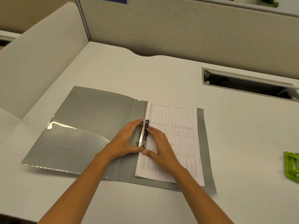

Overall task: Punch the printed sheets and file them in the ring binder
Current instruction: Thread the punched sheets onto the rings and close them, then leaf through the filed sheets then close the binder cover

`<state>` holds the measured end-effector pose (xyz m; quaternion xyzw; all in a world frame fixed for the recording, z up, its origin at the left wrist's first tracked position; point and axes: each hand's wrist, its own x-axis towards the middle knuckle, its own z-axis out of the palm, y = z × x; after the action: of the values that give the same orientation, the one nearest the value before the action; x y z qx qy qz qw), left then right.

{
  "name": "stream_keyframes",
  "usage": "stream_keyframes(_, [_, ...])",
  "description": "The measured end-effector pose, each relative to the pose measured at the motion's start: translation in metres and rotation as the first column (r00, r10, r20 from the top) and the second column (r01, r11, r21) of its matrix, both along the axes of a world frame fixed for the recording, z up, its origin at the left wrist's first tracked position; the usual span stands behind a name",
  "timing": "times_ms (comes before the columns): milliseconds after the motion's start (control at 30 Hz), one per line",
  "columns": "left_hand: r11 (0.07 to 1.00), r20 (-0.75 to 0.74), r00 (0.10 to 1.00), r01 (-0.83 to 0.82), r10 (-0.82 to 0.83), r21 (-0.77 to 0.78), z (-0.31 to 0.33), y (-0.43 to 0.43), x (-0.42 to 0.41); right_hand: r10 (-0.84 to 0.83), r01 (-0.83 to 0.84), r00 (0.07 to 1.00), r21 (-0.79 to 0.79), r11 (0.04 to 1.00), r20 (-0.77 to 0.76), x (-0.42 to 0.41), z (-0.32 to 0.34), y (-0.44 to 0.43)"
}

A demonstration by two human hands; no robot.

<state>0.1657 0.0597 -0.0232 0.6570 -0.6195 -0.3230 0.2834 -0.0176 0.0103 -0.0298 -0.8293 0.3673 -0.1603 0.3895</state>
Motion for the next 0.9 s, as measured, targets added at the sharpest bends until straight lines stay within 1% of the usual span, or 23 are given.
stream_keyframes(200, [0.998,0.037,0.999,-0.001,0.003,-0.058,0.000,-0.002,0.001,-0.007,0.007,1.000,-0.004,1.000,-0.010,0.000,-0.001,0.000])
stream_keyframes(433, [0.996,0.019,1.000,-0.013,0.015,-0.084,0.000,-0.004,0.001,-0.025,0.026,0.999,0.022,0.999,-0.024,0.001,0.001,0.002])
stream_keyframes(667, [0.999,-0.022,1.000,-0.010,0.009,-0.033,0.000,-0.001,-0.002,-0.020,0.023,0.998,0.051,0.998,-0.055,-0.003,0.008,0.001])
stream_keyframes(767, [1.000,-0.022,1.000,-0.015,0.014,-0.022,0.000,0.002,-0.006,-0.098,0.099,0.989,-0.003,0.995,-0.112,-0.012,0.011,0.003])
stream_keyframes(833, [0.999,-0.010,0.999,-0.044,0.044,0.009,-0.001,0.004,-0.011,-0.201,0.194,0.968,-0.060,0.979,-0.150,-0.021,0.012,0.004])
stream_keyframes(900, [0.994,0.000,0.995,-0.103,0.103,0.037,-0.002,0.005,-0.019,-0.312,0.302,0.932,-0.082,0.950,-0.183,-0.032,0.013,0.005])
